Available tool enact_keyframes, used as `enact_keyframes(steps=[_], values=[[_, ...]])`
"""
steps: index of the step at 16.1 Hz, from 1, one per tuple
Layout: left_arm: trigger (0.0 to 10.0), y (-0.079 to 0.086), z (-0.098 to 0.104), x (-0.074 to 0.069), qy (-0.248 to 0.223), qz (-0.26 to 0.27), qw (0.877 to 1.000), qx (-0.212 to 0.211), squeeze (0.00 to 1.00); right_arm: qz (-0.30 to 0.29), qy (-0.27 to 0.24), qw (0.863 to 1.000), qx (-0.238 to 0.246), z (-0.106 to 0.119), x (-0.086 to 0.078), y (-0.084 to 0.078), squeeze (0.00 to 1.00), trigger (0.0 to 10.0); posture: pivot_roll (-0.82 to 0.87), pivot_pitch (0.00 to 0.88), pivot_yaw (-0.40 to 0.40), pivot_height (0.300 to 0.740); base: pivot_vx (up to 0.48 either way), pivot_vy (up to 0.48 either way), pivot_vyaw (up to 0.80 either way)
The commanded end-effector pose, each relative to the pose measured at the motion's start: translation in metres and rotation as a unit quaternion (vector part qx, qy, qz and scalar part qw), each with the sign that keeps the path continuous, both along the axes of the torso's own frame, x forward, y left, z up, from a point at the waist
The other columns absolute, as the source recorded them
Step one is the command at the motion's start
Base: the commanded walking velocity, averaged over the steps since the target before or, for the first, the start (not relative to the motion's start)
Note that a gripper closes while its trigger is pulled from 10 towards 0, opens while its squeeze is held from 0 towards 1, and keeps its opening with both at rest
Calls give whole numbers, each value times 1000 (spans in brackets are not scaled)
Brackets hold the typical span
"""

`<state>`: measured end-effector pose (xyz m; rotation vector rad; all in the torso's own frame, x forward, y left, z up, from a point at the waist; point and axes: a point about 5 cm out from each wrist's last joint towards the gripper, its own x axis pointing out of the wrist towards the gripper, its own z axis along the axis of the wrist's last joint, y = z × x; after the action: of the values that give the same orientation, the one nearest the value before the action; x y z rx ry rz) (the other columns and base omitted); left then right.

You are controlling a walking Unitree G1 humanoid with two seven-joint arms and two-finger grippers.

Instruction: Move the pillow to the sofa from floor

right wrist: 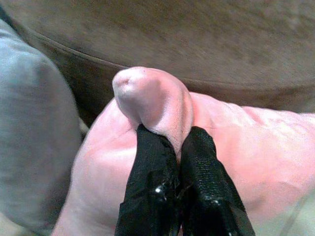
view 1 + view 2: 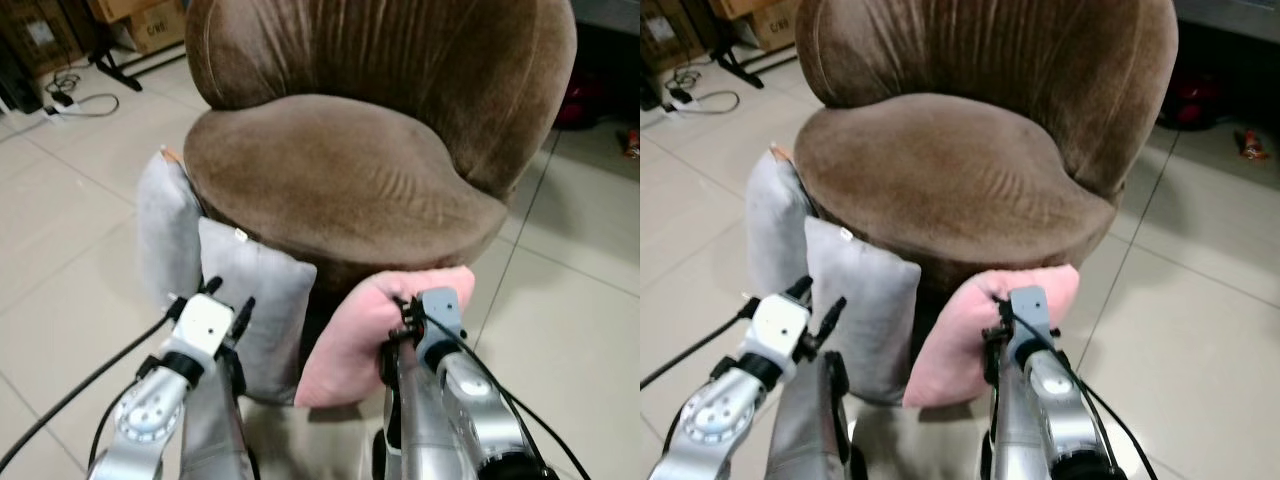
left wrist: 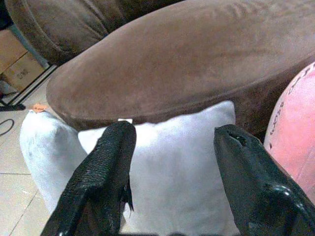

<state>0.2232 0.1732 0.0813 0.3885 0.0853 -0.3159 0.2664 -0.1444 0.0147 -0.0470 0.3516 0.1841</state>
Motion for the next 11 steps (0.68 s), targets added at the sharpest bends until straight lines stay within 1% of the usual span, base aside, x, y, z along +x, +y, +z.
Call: enact_keyframes(steps=[1, 7, 11], values=[[10000, 0, -1, -1, 5, -4, 1000, 4, 0, -25, 3, 1000, -9, 3, 5, -8, 0, 10000, -45, 81, 29, 552, 0, 0, 0], [10000, 0, -1, -8, 7, 5, 1000, 5, 0, -8, 2, 1000, -6, 9, 8, 3, 0, 10000, -27, 105, 1, 612, 0, 0, 0], [10000, -1, -1, -10, 8, 12, 1000, 3, 0, 0, 10, 1000, -7, 8, 6, 5, 0, 10000, -22, 109, -11, 647, 0, 0, 0]])
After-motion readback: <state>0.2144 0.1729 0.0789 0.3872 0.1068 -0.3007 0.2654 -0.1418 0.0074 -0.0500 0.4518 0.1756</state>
